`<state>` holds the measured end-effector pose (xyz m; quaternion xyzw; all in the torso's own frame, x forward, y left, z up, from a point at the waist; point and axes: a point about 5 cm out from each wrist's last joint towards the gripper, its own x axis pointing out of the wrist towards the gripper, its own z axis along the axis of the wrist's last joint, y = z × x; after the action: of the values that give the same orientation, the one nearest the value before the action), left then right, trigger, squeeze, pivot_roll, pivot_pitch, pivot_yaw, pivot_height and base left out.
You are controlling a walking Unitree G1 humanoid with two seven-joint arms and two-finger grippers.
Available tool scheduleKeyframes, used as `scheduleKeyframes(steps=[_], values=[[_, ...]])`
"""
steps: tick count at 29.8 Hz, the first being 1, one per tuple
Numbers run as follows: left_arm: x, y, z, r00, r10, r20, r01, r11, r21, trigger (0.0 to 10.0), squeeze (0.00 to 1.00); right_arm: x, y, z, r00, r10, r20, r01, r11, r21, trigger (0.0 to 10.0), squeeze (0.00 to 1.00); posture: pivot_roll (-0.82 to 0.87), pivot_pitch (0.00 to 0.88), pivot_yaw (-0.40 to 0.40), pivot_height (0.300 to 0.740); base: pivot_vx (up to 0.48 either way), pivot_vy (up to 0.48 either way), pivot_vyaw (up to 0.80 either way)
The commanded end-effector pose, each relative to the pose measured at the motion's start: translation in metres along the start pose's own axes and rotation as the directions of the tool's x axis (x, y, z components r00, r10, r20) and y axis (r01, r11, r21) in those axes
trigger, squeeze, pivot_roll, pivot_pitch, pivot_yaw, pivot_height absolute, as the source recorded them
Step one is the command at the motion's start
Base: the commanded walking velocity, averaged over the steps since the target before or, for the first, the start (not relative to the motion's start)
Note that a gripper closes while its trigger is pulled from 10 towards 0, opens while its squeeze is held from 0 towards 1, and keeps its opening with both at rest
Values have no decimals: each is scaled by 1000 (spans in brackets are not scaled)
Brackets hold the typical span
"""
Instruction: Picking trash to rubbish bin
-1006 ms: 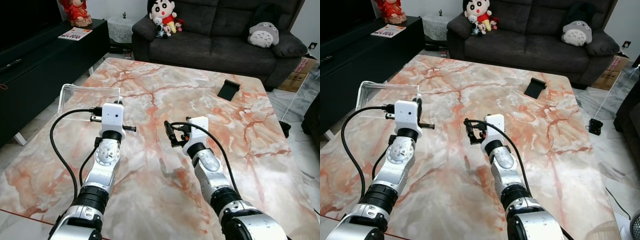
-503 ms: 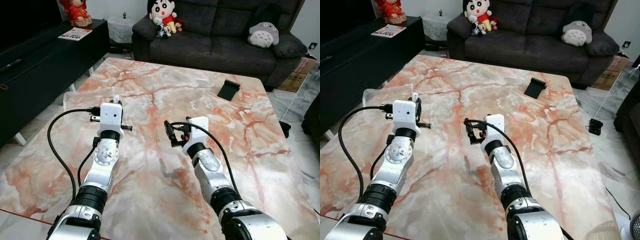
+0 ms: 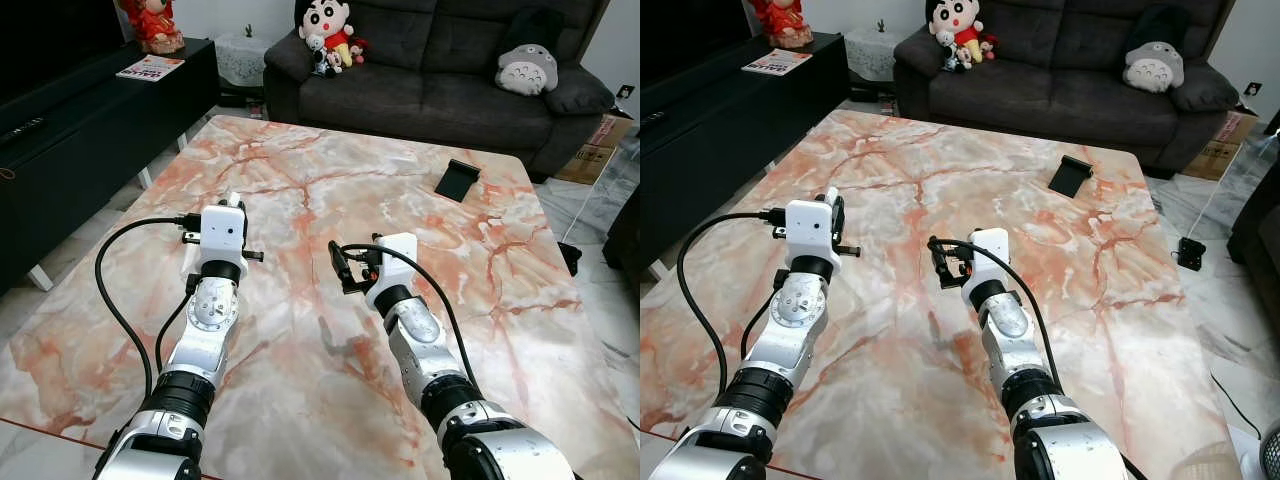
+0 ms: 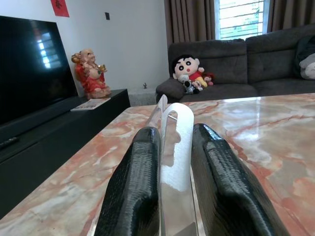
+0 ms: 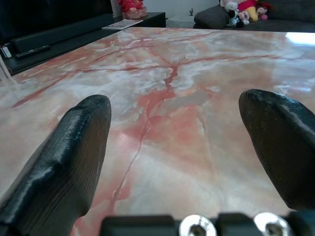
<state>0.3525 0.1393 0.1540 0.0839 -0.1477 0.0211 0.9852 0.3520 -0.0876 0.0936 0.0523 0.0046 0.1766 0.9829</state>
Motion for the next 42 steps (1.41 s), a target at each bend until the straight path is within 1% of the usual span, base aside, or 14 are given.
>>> scheduleKeyframes(steps=[1,2,18,19,24,27,28,29,30,31,32,33,38,42], values=[[-2,-1,0,1000,2,5,-2,1000,2,10000,24,3,-1,7,1000,-5,27,4,1000,3,10000,0,75,0,-83,740,0,0,0],[-2,-1,-1,1000,1,3,-1,1000,-8,10000,1000,3,-1,7,1000,-4,27,4,1000,3,10000,0,75,0,-83,740,0,0,0],[-2,-1,-2,1000,2,-12,-3,1000,-5,10000,1000,2,-1,6,1000,-2,21,2,1000,2,10000,0,75,0,-84,740,0,0,0],[-1,-2,-3,1000,-2,-19,2,1000,4,10000,0,2,-1,5,1000,-2,19,2,1000,2,10000,0,75,0,-84,740,0,0,0],[-2,-2,-4,1000,-4,-28,5,1000,3,10000,0,2,-1,4,1000,-3,14,3,1000,1,10000,0,75,0,-84,740,0,0,0],[-2,-3,-8,998,-13,-55,14,1000,3,10000,0,2,-1,4,1000,-3,13,3,1000,1,10000,0,75,0,-84,740,0,0,0],[-3,-6,-17,992,-43,-122,45,999,11,10000,0,2,-1,4,1000,-3,10,3,1000,1,10000,0,78,0,-85,740,0,0,0],[-6,-10,-24,983,-66,-170,72,997,29,10000,0,2,-1,3,1000,-1,7,1,1000,-2,10000,0,78,0,-85,740,0,0,0],[-7,-13,-29,974,-91,-208,96,995,17,10000,0,2,-1,3,1000,-1,6,1,1000,-2,10000,0,74,0,-83,740,0,0,0],[-10,-16,-36,959,-119,-259,127,992,14,10000,0,2,-1,3,1000,-1,6,1,1000,-2,10000,0,76,0,-83,740,0,0,0],[-15,-21,-46,932,-154,-329,178,983,42,10000,0,2,0,3,1000,0,6,0,1000,-1,10000,0,76,0,-84,740,0,0,0],[-18,-24,-50,918,-176,-355,200,979,33,10000,0,2,0,3,1000,1,5,-1,1000,-1,10000,0,72,0,-82,740,0,0,0],[-19,-30,-49,910,-215,-355,226,974,-10,10000,0,2,-1,3,1000,0,6,0,1000,-1,10000,0,75,0,-84,740,0,0,0],[-16,-30,-48,901,-221,-374,243,970,10,10000,0,1,0,2,1000,2,4,-2,1000,-1,10000,0,76,0,-85,740,0,0,0]])
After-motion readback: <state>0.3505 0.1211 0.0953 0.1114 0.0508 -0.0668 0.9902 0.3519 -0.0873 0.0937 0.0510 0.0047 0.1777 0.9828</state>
